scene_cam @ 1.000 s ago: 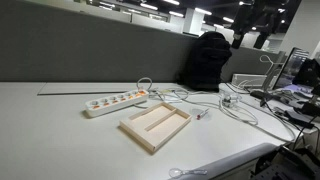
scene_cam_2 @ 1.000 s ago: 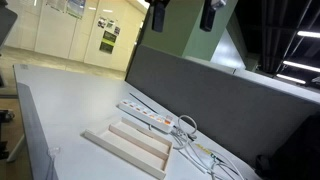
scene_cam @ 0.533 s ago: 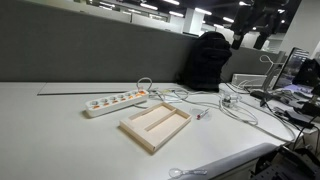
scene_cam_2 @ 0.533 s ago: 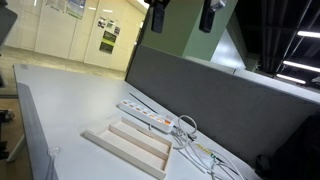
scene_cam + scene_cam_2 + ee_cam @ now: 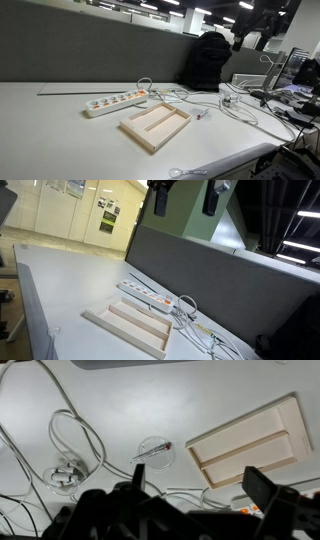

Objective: Move the silver object to the bottom compartment of the box

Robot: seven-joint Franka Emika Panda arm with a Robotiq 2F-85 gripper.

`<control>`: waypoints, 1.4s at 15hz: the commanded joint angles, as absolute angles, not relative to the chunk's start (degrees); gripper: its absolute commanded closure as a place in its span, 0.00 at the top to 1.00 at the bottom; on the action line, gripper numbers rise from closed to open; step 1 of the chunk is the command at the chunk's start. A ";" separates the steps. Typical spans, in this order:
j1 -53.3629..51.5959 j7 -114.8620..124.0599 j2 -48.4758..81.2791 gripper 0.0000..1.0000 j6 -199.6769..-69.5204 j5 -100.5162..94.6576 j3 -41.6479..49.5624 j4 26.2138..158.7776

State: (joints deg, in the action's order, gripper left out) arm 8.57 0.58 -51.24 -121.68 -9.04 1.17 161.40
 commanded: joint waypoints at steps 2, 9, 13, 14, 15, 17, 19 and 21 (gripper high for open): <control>13.80 7.37 -43.13 1.00 -125.90 -11.38 0.70 160.84; 19.20 18.57 -25.31 1.00 -138.30 -14.06 -1.35 157.99; 20.62 24.77 -15.09 1.00 -144.82 -17.19 -2.44 154.45; 21.32 26.80 -12.86 1.00 -146.21 -18.95 -2.36 153.67; 22.00 28.87 -10.60 1.00 -147.15 -20.96 -1.99 152.72; 22.72 32.03 -6.29 1.00 -148.01 -25.26 -0.63 150.43; 22.60 33.72 -3.04 1.00 -146.47 -28.51 1.78 147.79; 19.74 30.46 -5.86 1.00 -147.66 -26.25 3.73 150.96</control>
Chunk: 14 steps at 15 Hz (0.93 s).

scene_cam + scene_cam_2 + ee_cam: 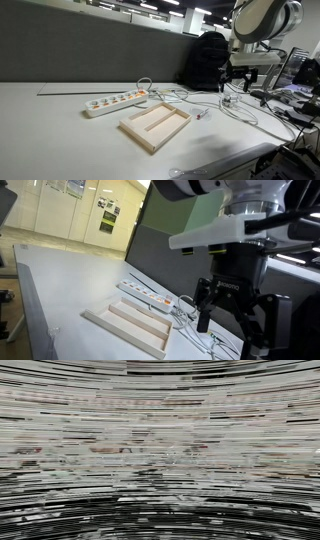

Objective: Move the silver object to the bottom compartment of the box

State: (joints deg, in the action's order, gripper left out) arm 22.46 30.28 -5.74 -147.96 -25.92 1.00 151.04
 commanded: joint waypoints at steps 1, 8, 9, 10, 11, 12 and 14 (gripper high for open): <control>19.36 30.31 -5.43 1.00 -147.72 -26.19 4.28 150.91; 19.03 39.40 -2.82 1.00 -149.33 -29.34 4.70 149.12; 18.84 41.10 -1.28 1.00 -149.39 -28.94 5.16 148.19; 18.60 43.07 0.30 1.00 -149.79 -28.28 5.76 147.37; 18.32 45.15 1.91 1.00 -150.11 -28.22 6.43 146.47; 17.92 47.25 3.79 1.00 -150.69 -28.51 7.16 145.40; 16.35 49.94 7.50 1.00 -151.06 -28.30 8.87 143.13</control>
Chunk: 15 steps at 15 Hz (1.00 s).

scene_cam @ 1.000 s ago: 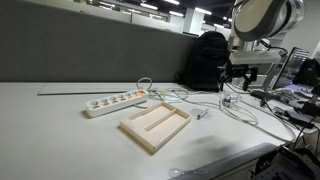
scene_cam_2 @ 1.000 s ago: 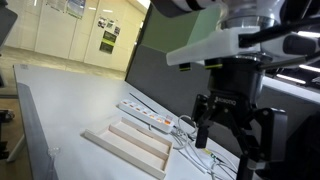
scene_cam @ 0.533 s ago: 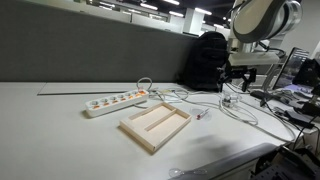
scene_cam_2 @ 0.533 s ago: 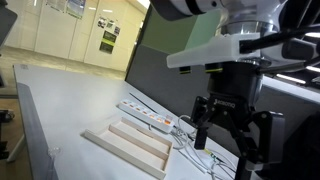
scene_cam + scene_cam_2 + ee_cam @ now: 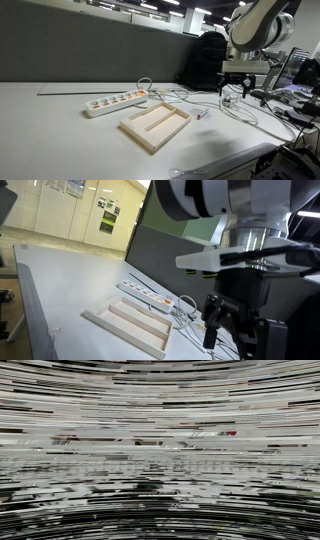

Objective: Move the silver object to the bottom compartment of the box

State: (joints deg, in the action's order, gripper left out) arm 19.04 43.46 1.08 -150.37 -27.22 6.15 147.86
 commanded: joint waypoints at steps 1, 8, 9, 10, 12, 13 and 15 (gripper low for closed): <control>15.27 50.69 9.34 1.00 -151.14 -27.94 9.81 141.80; 7.83 51.10 21.78 1.00 -155.22 -21.75 15.43 133.48; 6.81 50.84 23.06 1.00 -156.63 -20.25 15.96 132.96; 5.34 51.48 24.30 1.00 -157.86 -19.61 17.05 132.45; 2.55 53.05 26.88 1.00 -160.64 -17.21 19.16 131.48; 1.29 53.57 28.05 1.00 -162.36 -15.84 20.19 131.17; -1.44 54.37 30.36 1.00 -164.48 -12.94 22.15 130.53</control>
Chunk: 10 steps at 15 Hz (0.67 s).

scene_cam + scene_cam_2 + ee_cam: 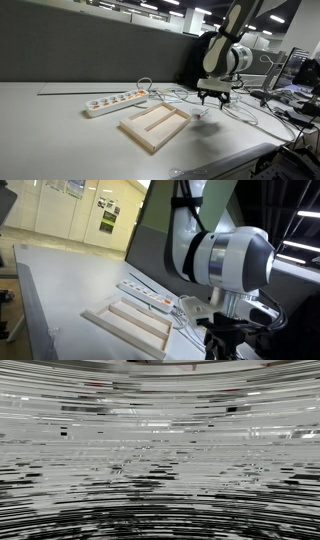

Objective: Move the silver object to the bottom compartment of the box

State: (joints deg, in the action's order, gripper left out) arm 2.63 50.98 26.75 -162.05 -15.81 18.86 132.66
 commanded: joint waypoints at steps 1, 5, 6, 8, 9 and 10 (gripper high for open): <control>-2.55 54.38 31.36 1.00 -165.27 -11.44 22.90 130.30; -6.47 53.69 34.82 0.99 -167.17 -5.86 24.94 129.54; -7.17 53.38 35.42 0.75 -167.44 -4.62 25.14 129.45; -8.69 53.18 36.67 0.71 -167.82 -2.60 25.84 129.16; -9.45 53.17 37.29 0.64 -167.96 -1.76 26.30 129.01; -10.06 53.12 37.80 0.58 -168.07 -0.92 26.62 128.88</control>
